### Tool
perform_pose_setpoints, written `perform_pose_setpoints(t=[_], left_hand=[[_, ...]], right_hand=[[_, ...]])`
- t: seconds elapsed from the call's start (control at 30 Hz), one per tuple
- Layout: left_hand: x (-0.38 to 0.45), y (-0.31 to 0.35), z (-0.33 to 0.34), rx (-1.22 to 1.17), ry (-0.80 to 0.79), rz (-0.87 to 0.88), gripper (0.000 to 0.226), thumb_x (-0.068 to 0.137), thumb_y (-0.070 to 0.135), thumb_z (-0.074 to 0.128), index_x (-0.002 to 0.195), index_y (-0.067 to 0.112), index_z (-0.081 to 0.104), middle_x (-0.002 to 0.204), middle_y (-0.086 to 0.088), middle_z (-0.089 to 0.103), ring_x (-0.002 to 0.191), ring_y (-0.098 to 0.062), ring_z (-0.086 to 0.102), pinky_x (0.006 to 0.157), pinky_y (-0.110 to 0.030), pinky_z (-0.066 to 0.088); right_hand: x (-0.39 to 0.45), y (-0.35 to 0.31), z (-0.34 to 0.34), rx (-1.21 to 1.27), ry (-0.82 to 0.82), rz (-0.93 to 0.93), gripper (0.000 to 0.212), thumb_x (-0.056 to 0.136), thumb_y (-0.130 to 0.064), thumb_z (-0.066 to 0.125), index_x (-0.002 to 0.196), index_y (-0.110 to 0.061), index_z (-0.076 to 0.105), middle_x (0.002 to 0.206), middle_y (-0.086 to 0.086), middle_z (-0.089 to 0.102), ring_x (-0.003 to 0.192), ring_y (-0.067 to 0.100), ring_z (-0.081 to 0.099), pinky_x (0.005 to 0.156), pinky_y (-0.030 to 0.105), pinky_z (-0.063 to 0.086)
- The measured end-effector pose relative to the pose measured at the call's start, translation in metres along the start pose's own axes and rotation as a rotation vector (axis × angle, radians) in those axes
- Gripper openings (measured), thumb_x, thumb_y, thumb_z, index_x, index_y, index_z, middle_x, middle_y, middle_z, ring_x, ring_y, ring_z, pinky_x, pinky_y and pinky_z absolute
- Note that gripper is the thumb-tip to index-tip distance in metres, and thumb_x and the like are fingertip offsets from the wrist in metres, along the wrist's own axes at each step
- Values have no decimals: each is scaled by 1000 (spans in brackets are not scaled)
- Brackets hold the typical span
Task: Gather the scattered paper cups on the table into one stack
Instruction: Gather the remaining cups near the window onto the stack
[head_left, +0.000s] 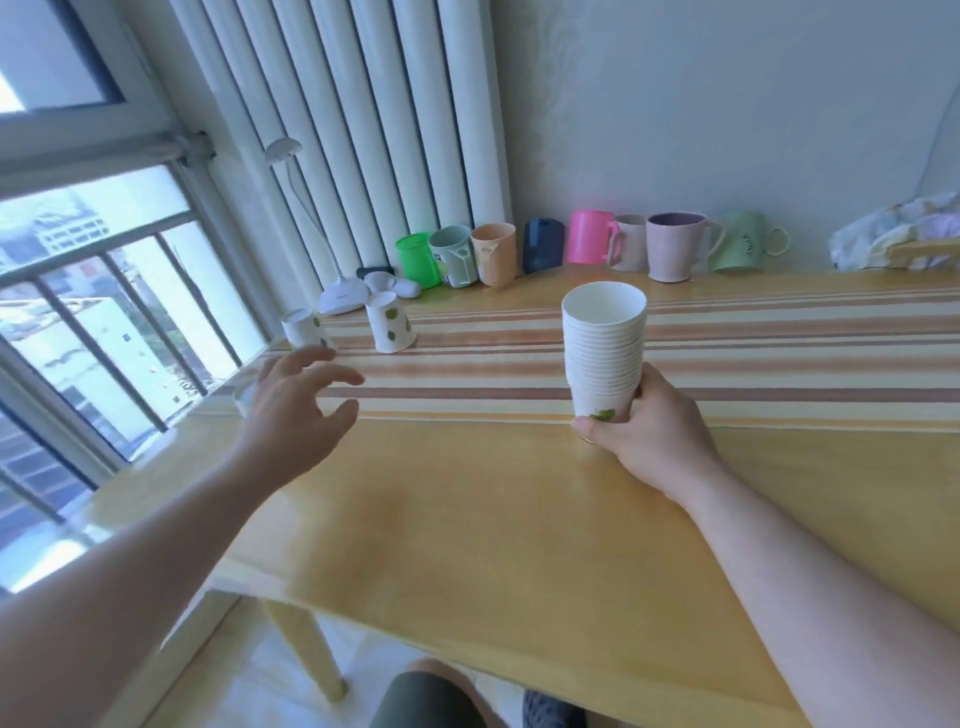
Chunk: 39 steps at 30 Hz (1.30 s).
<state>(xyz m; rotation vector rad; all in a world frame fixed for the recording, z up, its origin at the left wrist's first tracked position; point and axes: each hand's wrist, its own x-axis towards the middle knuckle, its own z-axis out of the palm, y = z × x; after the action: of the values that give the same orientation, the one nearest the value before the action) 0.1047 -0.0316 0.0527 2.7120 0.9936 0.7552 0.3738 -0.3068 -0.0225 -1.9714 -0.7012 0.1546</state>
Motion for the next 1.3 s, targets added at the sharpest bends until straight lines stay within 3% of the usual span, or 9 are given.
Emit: perform_pose_setpoints(t=[0.17,0.3,0.53,0.7,0.8,0.97,1.07,1.13,1.3], left_hand=[[3,-73,-13,135,84,-342,80,87,47,80,156,47,38,167,-13,24,153,-45,21,122,-66,26],[7,-89,-4,-22,-129,-460,91,86,59,79,161,49,29,149,-8,57,116,-37,68,94,-50,58],[5,4,43,-484,-159,-267,68,60,63,90,110,80,46,113,20,70,94,-7,73,79,-37,63],[2,85,74,-650,-260,-221,60,59,57,91,101,46,49,106,6,72,78,-10,70,57,-25,56],[2,97,79,-511,-346,-144,61,65,55,90,102,35,46,110,3,64,82,-15,62,58,-26,51],[8,98,78,48,-482,161,78,76,63,69,144,31,50,125,4,65,119,-27,55,87,-39,44],[17,106,63,-337,-391,-33,55,73,62,77,115,30,64,100,5,72,94,-23,70,72,-35,55],[25,116,51,-742,-346,-205,62,69,47,89,121,25,65,106,0,77,101,-23,75,83,-38,62],[37,159,19,-1164,-164,-42,63,77,26,89,132,12,62,121,-11,76,116,-26,73,104,-44,58]], right_hand=[[-12,-19,19,-64,-163,-118,48,64,-54,95,97,-42,62,96,-42,64,88,-20,59,62,22,43],[-16,-20,29,-61,-189,-125,48,67,-54,94,105,-48,64,96,-47,64,89,-24,57,67,18,44],[-19,-24,28,-24,-209,-100,44,69,-51,94,98,-50,61,96,-53,60,87,-26,57,64,19,44],[-18,-20,19,-51,-101,-82,45,65,-54,92,94,-48,58,96,-49,62,85,-21,59,60,23,44],[-16,-16,15,-60,-64,-55,47,63,-57,91,92,-50,55,86,-28,70,85,-23,57,60,21,43],[-16,-17,16,-43,-73,-48,47,59,-61,87,92,-54,55,89,-31,69,87,-26,55,62,20,44],[-16,-17,16,-30,-80,-53,46,59,-62,86,93,-55,55,98,-49,62,90,-27,54,63,20,45],[-16,-17,16,-19,-86,-60,45,61,-62,85,95,-53,56,102,-53,57,90,-23,57,62,22,46],[-15,-14,16,-29,-85,-71,48,61,-63,85,97,-52,56,100,-43,64,88,-18,61,63,22,46]])
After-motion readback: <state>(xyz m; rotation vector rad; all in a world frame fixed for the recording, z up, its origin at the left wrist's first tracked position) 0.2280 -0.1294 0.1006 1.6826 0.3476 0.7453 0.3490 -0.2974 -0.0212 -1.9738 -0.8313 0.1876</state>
